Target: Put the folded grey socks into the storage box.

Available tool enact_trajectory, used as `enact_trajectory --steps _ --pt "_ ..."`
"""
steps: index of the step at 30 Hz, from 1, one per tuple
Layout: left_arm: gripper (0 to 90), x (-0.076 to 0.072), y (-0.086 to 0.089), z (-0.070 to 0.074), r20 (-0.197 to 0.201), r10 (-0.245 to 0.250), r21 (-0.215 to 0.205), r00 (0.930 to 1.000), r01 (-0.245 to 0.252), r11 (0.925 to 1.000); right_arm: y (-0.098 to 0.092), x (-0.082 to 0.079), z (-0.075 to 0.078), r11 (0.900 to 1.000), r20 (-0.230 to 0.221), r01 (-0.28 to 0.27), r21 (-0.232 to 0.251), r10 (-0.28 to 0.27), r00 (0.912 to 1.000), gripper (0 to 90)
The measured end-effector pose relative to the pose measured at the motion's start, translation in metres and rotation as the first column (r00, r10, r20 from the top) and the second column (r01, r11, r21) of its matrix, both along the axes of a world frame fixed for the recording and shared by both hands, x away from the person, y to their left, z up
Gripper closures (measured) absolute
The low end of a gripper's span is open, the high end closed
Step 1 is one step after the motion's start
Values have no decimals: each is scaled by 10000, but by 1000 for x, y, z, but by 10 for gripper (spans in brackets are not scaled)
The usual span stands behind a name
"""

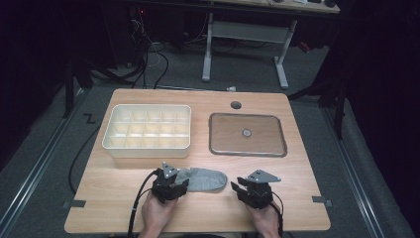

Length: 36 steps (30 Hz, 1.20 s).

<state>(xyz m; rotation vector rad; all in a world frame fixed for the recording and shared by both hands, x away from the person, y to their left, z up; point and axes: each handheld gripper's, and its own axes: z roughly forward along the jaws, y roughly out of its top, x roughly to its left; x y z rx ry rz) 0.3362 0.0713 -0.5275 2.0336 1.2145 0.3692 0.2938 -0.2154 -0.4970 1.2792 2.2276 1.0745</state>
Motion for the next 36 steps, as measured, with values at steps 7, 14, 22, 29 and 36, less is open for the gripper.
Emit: enact_trajectory --steps 7,14,22,29,36 --pt "465 -1 -7 1 39 -173 55 9998 173 9998 36 7 2 9941 -124 -1046 274 1050 9944 694" --pt "462 -3 -9 1 -100 -221 46 9997 222 9997 66 20 -5 9884 -347 -1507 179 1513 9879 732" --pt "460 -6 -9 2 -226 -452 76 9987 454 9989 85 31 -12 9848 -564 -1733 99 1736 9832 778" --pt "446 -8 -2 3 -429 -581 -200 9974 573 9982 90 36 -18 9835 -762 -1785 -290 1759 9815 802" --pt "451 -7 18 4 -549 -185 -815 9983 140 9966 92 36 -26 9816 -847 -1830 -552 1780 9804 815"
